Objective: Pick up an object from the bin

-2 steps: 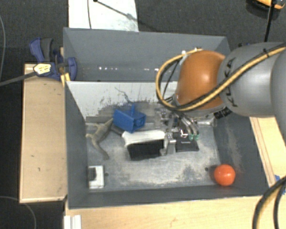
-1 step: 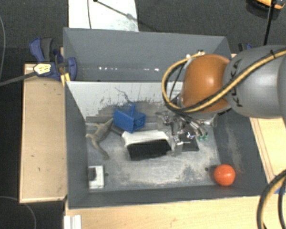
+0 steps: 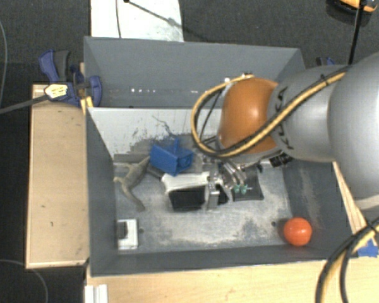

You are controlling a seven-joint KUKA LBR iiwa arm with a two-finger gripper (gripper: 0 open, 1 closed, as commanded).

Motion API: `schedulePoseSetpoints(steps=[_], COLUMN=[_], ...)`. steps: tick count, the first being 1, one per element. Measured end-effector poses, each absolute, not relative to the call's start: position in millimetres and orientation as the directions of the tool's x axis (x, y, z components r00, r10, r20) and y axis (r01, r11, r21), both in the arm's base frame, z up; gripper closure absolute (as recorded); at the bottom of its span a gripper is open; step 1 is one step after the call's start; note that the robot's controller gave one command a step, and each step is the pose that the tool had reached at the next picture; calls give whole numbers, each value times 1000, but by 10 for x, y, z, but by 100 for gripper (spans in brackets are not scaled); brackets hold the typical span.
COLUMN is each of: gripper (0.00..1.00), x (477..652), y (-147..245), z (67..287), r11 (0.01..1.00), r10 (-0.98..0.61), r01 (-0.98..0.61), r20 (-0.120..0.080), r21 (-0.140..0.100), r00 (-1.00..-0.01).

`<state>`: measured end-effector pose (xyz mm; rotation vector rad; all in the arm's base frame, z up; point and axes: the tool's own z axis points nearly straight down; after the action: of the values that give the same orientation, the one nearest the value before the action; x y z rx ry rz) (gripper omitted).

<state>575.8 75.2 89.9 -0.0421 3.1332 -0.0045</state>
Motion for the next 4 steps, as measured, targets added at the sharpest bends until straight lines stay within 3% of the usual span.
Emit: schedulePoseSetpoints(steps=[1,4], gripper=[100,100], x=[5874,5927], y=[1045,1233], z=[798,765], r11=[940,932], r10=[-340,-363], r01=[-340,-363], r20=[-22,-25], r21=[-5,-14], r00=[-940,-931])
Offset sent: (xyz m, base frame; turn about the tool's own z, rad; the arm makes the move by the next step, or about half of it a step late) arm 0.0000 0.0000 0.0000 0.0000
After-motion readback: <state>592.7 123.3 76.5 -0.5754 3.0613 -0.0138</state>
